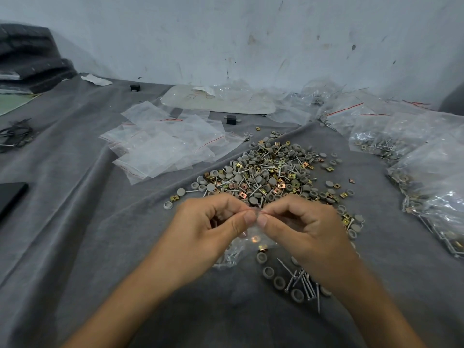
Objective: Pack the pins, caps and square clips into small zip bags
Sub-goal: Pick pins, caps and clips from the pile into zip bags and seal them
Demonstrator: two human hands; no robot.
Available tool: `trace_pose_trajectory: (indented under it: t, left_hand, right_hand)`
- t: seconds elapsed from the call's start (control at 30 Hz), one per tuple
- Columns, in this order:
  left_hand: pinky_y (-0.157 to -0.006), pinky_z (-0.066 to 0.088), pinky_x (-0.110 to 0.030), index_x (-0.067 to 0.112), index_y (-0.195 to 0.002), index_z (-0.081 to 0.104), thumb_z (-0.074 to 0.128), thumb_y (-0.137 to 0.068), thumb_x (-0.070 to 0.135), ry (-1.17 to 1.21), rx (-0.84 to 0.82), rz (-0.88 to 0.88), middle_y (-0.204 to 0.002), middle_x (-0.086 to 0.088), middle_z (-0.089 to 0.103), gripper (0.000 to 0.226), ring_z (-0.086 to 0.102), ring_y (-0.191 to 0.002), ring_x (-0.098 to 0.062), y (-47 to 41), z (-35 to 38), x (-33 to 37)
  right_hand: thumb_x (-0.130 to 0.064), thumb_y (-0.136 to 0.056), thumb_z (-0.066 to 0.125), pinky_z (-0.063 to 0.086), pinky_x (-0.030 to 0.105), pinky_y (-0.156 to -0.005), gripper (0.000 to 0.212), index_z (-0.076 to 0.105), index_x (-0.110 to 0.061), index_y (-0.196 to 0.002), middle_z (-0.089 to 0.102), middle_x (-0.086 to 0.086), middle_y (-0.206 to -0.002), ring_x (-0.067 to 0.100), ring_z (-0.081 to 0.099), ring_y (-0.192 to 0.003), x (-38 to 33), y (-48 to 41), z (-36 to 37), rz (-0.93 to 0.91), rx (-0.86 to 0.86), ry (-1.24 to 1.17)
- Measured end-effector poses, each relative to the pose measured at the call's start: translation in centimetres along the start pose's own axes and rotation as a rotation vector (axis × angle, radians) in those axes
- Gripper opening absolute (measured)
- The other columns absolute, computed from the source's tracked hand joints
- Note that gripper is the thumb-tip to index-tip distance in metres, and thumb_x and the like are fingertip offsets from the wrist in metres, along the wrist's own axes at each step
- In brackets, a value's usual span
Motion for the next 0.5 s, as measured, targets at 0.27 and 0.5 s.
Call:
trace_pose_trajectory:
  t: [0.27,0.5]
  left_hand:
    - [-0.060,0.046,-0.027,0.029,-0.091,0.077,0.070,-0.088,0.035,0.061,0.176,-0.017,-0.077,-0.010,0.071,0.009,0.057,-0.065,-0.017,-0.5,-1.2,-0.3]
    - [-0.062,0.048,-0.023,0.030,-0.088,0.075,0.069,-0.086,0.045,0.042,0.238,-0.017,-0.077,-0.008,0.072,0.016,0.059,-0.068,-0.012,-0.4,-1.7,-0.3]
  right_hand:
    - [-0.031,-0.085,0.075,0.049,0.019,-0.055,0.007,0.076,-0.025,-0.088,0.073,0.002,-0.079,0.013,0.061,-0.063,0.3,-0.3,-1.7,0.122,0.074,-0.114]
    - [-0.034,-0.083,0.074,0.052,0.027,-0.064,0.014,0.076,-0.024,-0.092,0.073,0.003,-0.083,0.015,0.062,-0.071,0.9,-0.3,-2.6,0.159,0.082,-0.136]
Point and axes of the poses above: each hand's wrist, its own y-axis away from the middle knuckle, its own z-axis out of the palm, x = y × z, the point moved 2 cm from there along -y, towards the middle knuckle
